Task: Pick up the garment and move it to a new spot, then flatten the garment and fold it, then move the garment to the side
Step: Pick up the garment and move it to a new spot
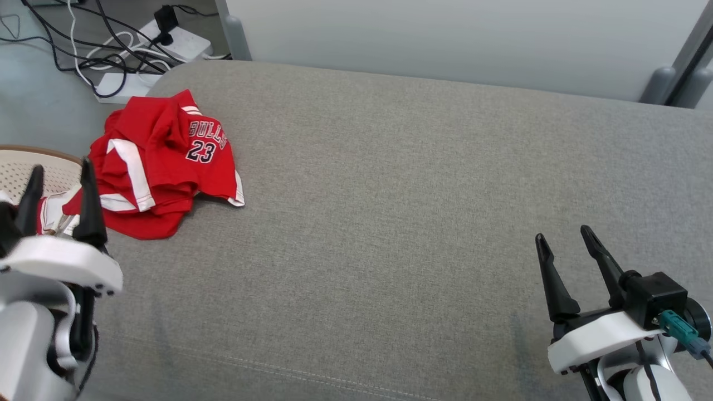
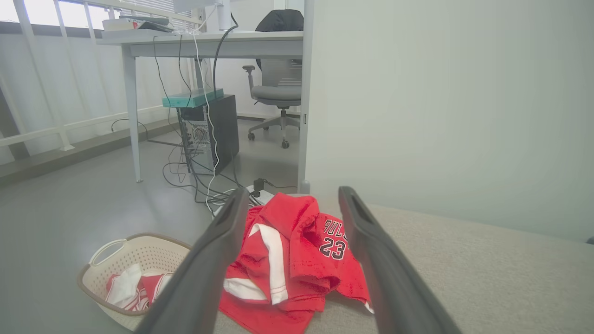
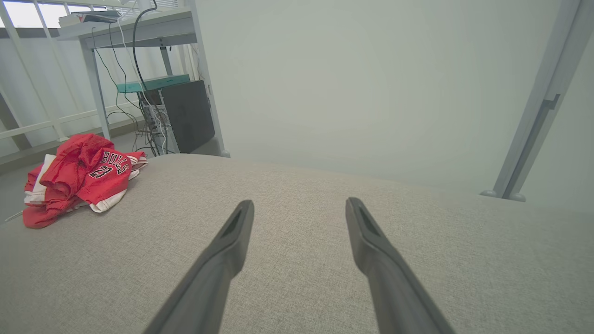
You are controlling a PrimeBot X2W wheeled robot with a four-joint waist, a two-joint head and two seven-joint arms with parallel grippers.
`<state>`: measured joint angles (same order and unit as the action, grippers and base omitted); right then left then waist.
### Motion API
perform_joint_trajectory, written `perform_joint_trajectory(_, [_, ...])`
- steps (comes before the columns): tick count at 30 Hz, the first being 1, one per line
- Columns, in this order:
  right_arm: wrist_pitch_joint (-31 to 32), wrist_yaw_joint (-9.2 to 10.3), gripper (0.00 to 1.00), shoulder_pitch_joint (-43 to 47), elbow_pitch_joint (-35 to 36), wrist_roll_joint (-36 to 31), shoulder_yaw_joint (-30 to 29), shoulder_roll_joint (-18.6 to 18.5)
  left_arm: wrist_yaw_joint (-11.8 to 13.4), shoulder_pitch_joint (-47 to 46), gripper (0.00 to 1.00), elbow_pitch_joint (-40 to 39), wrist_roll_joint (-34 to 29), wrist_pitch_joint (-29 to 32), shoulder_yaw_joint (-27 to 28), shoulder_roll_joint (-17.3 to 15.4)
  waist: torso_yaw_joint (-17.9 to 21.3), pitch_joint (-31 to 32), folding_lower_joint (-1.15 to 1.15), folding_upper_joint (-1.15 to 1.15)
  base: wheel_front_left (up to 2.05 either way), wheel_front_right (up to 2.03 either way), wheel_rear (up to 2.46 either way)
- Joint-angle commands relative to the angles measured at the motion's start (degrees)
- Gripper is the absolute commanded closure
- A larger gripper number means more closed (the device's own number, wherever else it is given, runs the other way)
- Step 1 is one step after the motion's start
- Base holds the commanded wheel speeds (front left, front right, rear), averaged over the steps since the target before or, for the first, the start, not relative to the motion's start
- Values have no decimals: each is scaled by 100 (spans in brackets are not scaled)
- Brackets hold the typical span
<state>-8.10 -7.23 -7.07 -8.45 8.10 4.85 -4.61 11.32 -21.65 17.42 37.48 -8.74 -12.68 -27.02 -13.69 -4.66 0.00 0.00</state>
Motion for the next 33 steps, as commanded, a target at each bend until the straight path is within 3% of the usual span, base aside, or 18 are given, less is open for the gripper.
perform_joint_trajectory(1, [-53,-25,0,-8,100,44,126,-5,131,95,0,-410,-51,-35,212,-246,-117,153,0,0,0,0,0])
perform_joint_trajectory(5, [-57,-25,0,133,68,69,119,20,444,881,0,-1120,-177,-7,124,-247,-215,346,0,0,0,0,0])
perform_joint_trajectory(9, [-64,-25,0,270,37,99,137,46,577,1440,0,-1449,-211,-19,9,-180,-286,509,0,0,0,0,0])
perform_joint_trajectory(21, [-120,-25,0,540,-26,149,141,114,856,2296,0,-1718,-92,-113,24,-33,-330,772,0,0,0,0,0])
perform_joint_trajectory(33, [-117,-25,0,575,15,133,94,156,959,2438,0,-1904,-23,-87,78,-42,-359,804,0,0,0,0,0])
